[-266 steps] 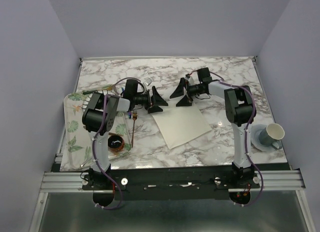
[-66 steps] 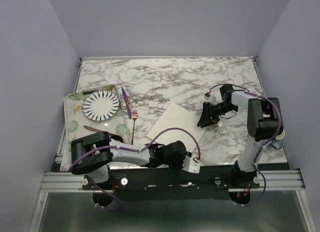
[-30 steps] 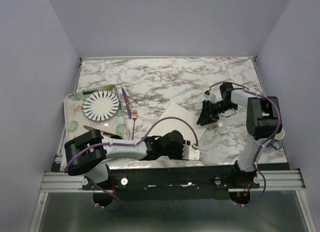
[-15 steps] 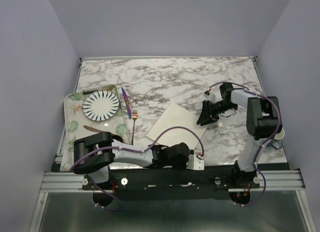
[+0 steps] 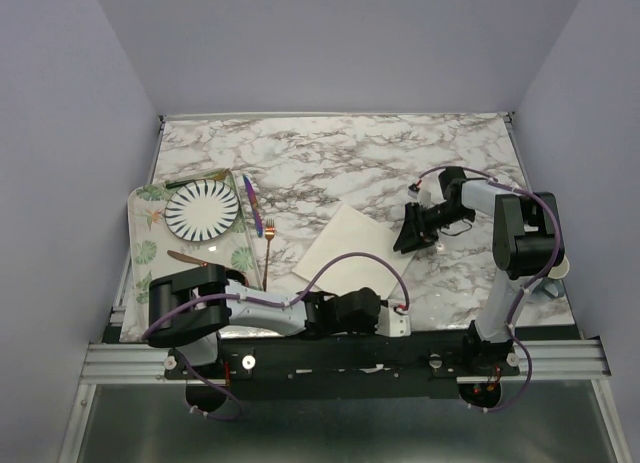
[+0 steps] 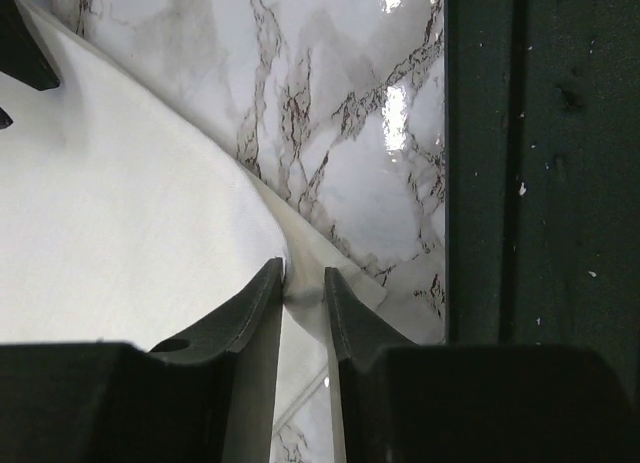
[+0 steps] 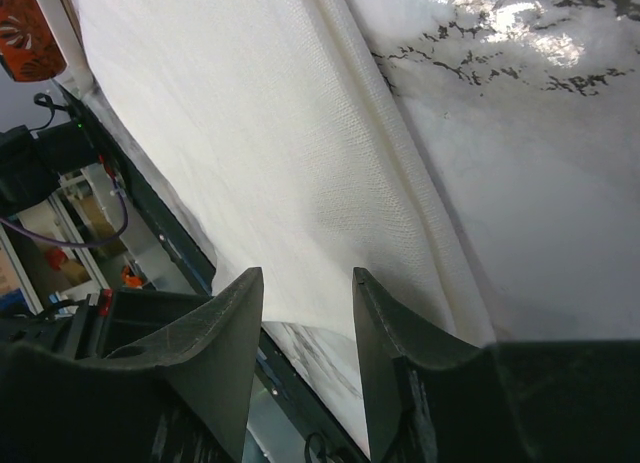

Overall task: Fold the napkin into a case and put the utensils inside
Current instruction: Pick up the top corner of the square folded napkin from the center of the board, then fold the top corner of the square-folded napkin at the center of the board, then smooth out the upper triangle-folded napkin at the center of the board.

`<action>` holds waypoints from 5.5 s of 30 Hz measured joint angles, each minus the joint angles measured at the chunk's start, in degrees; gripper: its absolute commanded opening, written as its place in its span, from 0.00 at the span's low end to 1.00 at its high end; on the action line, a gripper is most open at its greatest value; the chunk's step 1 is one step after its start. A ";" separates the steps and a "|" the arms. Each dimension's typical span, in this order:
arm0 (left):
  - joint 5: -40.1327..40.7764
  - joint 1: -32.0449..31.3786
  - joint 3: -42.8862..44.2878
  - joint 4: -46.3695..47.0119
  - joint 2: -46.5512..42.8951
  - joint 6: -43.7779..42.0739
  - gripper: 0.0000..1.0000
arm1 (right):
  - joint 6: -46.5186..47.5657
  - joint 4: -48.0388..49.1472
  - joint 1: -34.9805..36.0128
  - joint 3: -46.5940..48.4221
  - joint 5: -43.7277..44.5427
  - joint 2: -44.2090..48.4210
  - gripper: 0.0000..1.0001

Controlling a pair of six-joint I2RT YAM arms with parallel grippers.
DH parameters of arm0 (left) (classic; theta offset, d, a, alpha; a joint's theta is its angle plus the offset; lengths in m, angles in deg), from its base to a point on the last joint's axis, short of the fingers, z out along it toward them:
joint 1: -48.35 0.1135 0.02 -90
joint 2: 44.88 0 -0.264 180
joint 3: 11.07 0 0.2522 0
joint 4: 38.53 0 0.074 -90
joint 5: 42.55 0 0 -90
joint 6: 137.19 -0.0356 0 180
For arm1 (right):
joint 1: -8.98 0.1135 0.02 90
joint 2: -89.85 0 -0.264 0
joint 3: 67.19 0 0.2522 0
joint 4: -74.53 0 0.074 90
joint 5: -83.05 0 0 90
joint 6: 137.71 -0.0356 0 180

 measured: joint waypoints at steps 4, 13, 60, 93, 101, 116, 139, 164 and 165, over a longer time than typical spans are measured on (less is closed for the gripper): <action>0.55 0.55 -0.66 0.02 -0.66 -0.24 0.13 | -0.02 0.02 0.00 -0.07 0.00 0.00 0.50; -1.53 7.13 0.11 -2.36 -3.23 -1.57 0.00 | -0.04 0.09 0.00 -0.07 0.02 -0.04 0.48; -36.24 45.88 48.37 -35.50 27.89 -17.49 0.07 | 0.61 -4.13 -0.22 10.97 3.76 -0.70 0.45; -37.51 46.69 52.00 -35.89 31.74 -19.30 0.22 | 0.61 -4.68 -0.22 11.43 4.42 -0.74 0.42; -37.33 47.30 54.01 -35.85 32.15 -17.18 0.58 | 0.98 -4.70 -0.22 11.28 2.56 -0.57 0.46; -48.72 57.22 28.22 -24.79 -1.03 18.67 0.69 | 1.14 -4.42 4.24 8.92 -6.86 6.32 0.84; -62.34 50.64 -1.97 16.06 4.39 68.63 0.81 | -17.03 11.63 17.90 7.67 -13.53 -3.34 1.00; -68.08 55.41 -2.40 19.50 16.35 65.83 0.76 | -7.19 5.86 4.83 3.21 -21.03 -10.38 0.99; -68.15 55.43 -2.29 19.21 16.41 65.51 0.76 | -5.73 4.35 2.82 3.17 -21.27 -10.60 0.99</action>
